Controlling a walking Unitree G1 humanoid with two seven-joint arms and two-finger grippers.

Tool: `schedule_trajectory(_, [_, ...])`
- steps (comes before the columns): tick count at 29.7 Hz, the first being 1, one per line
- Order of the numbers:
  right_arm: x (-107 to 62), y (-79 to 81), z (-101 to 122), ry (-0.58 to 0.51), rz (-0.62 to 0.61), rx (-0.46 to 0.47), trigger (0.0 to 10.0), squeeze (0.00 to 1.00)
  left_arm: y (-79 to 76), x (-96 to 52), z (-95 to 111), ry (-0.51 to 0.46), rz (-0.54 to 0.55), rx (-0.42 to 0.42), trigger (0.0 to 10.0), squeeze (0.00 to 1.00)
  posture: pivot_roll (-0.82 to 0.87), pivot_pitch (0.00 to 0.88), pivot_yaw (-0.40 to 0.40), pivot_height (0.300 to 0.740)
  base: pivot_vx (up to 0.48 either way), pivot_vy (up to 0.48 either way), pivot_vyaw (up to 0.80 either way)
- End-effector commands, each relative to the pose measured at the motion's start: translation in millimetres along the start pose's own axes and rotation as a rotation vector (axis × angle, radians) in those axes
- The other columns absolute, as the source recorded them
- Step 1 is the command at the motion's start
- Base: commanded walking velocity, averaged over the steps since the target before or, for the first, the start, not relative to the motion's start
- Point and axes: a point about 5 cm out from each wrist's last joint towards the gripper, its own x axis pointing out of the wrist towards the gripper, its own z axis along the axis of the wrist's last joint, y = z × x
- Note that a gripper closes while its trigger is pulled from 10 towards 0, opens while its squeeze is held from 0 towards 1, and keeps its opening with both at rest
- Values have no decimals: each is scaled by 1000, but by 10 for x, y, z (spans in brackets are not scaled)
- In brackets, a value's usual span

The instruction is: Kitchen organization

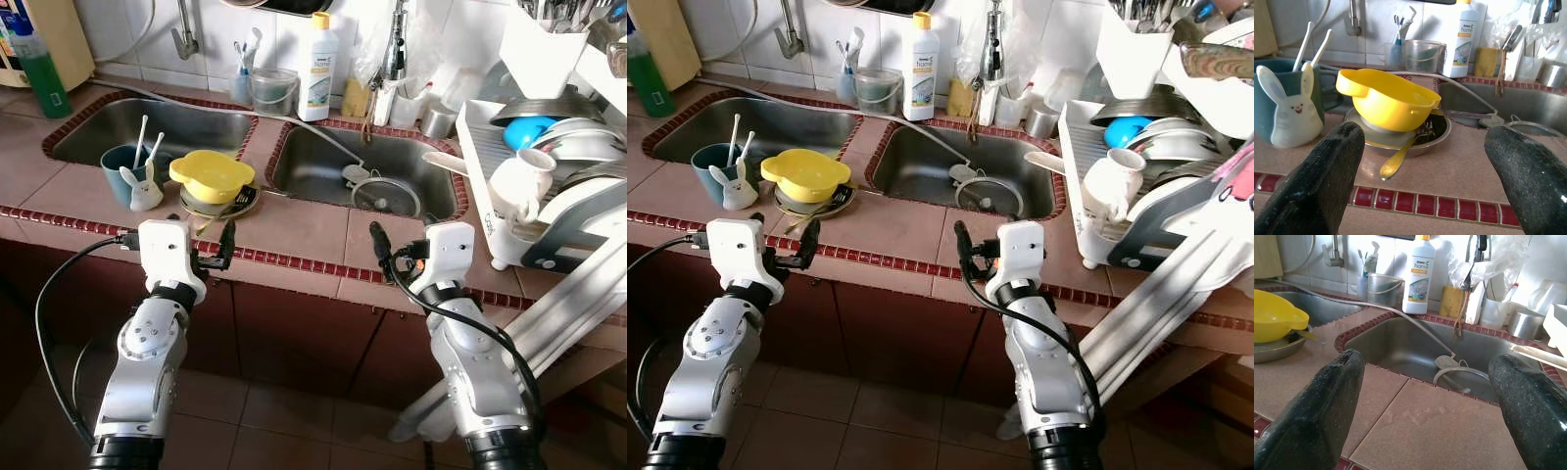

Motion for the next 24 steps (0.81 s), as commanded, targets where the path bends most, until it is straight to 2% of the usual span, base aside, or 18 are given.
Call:
schedule_trajectory(1, [9,-21,38,-6,-18,-13,10000,0,-45,20,3,2,-7,-30,10000,0,-134,0,-69,732,0,0,0])
schedule_trajectory(3, [2,-30,4,24,-31,7,10000,0,-64,25,-4,9,-14,-45,10000,0,-140,0,-60,732,0,0,0])
schedule_trajectory(4, [-10,-30,4,22,-29,83,10000,0,-89,32,-16,17,-30,-58,10000,0,-151,0,-50,732,0,0,0])
schedule_trajectory(5, [-19,-46,17,15,-46,97,10000,0,-107,40,-20,19,-44,-57,10000,0,-162,0,-45,732,0,0,0])
schedule_trajectory(9, [-34,-55,26,15,-57,87,10000,0,-137,54,-27,22,-74,-74,10000,0,-196,0,-23,732,0,0,0])
schedule_trajectory(10, [-55,-67,18,25,-67,45,10000,0,-162,82,-50,39,-88,-99,10000,0,-220,0,-7,732,0,0,0])
schedule_trajectory(12, [-81,-81,27,12,-79,-20,10000,0,-195,116,-61,48,-100,-94,10000,0,-234,0,0,732,0,0,0])
schedule_trajectory(14, [-113,-109,13,21,-96,20,10000,0,-256,164,-63,62,-120,-86,10000,0,-253,0,12,732,0,0,0])
schedule_trajectory(18, [-133,-119,19,18,-92,5,10000,0,-308,180,-47,57,-149,-60,10000,0,-246,0,10,732,0,0,0])
schedule_trajectory(22, [-143,-109,7,16,-100,-6,10000,0,-312,162,-55,56,-153,-46,10000,0,-229,0,1,732,0,0,0])
schedule_trajectory(24, [-125,-47,-1,6,-85,2,10000,0,-256,102,-86,57,-132,-14,10000,0,-203,0,-20,732,0,0,0])
